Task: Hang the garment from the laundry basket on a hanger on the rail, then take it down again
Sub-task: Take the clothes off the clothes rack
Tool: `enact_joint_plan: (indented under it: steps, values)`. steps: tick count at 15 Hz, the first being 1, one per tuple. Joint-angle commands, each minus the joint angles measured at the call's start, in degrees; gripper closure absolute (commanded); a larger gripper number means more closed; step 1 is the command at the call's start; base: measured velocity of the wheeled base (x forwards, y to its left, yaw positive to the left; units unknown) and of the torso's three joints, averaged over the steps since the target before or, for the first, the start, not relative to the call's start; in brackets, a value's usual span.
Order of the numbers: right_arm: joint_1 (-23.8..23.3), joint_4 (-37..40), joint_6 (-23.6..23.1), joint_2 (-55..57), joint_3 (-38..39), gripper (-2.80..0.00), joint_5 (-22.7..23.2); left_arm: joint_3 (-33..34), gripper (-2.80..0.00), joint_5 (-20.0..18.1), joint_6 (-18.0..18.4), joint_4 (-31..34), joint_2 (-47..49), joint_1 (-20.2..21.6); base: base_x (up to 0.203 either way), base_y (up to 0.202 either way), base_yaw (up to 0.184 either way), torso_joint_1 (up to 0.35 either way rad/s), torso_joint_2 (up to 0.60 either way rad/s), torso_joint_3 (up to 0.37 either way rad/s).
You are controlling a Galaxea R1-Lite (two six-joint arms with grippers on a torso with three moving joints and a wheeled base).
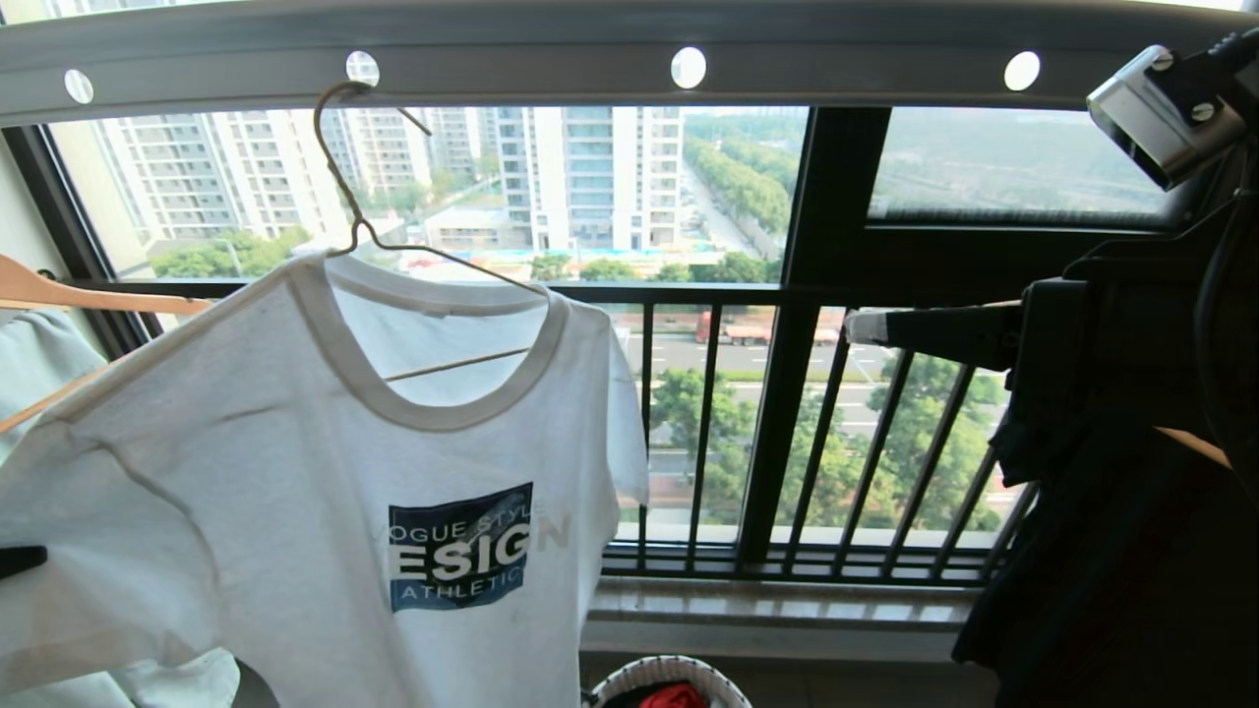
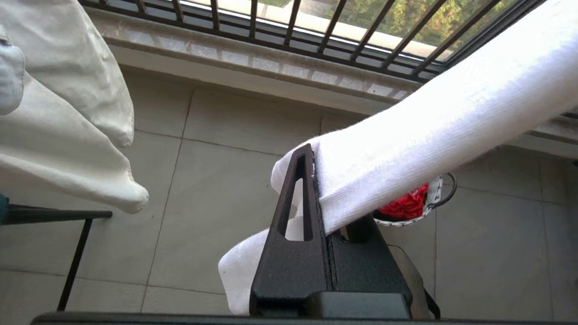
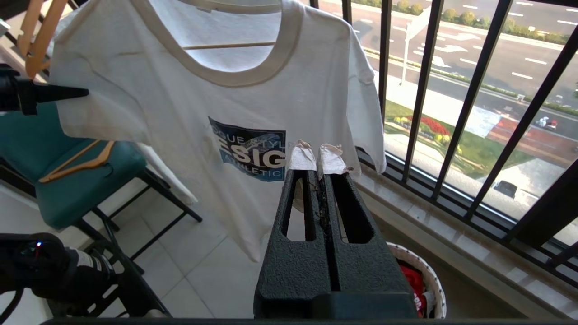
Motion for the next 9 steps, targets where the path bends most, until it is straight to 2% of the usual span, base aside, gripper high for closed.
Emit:
enact_joint_plan:
  steps: [1,2,9]
  values:
    - [0.0,0.0,0.1,0.3,0.0,0.0,0.1,-0.6,0.0,-0.3,0.3,0.2,6.0,4.4,0.0,0.0,0.0,0.0,0.0,0.0]
    - [0.0,0.0,0.1,0.3,0.0,0.0,0.1,-0.6,0.0,-0.6,0.4,0.2,6.5,5.3,0.0,0.0,0.0,0.0,0.0,0.0]
    - [0.0,0.0,0.1,0.6,-0.1,0.0,0.1,-0.5,0.0,-0.5,0.4,0.1,7.7,5.3,0.0,0.0,0.0,0.0,0.0,0.0]
